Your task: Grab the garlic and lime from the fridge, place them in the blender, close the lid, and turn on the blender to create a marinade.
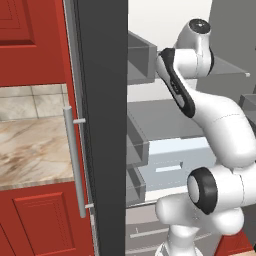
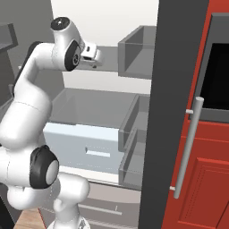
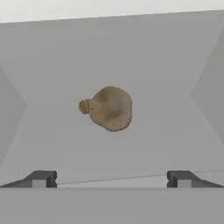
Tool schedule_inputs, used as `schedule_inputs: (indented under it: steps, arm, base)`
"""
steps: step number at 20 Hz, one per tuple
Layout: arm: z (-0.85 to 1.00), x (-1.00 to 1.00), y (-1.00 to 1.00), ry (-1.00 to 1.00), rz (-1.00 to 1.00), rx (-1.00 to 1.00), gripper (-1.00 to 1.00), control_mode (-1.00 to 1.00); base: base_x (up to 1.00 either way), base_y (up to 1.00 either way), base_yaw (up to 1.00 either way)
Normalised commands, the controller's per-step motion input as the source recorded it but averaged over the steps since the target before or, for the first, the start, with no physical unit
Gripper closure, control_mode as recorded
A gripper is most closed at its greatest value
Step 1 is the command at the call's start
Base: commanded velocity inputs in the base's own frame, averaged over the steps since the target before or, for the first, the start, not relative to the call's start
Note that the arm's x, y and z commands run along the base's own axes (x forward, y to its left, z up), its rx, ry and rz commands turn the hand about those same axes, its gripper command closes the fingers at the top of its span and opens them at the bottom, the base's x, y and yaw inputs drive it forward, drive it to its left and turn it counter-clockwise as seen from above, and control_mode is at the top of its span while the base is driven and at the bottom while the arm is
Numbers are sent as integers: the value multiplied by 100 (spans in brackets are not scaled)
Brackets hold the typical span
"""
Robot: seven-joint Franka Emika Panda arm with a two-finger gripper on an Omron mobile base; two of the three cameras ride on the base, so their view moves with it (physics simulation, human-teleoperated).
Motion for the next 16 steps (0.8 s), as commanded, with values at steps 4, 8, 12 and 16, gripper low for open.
schedule_inputs:
  steps: [4,8,12,16]
  arm:
    - [-2,22,6,12,3,0,-100,-100]
    - [-21,52,0,0,0,-13,-100,-100]
    - [-41,77,0,0,0,-13,-100,-100]
    - [-30,75,0,0,0,-4,-100,-100]
  base:
    - [0,0,0]
    - [0,0,0]
    - [0,0,0]
    - [0,0,0]
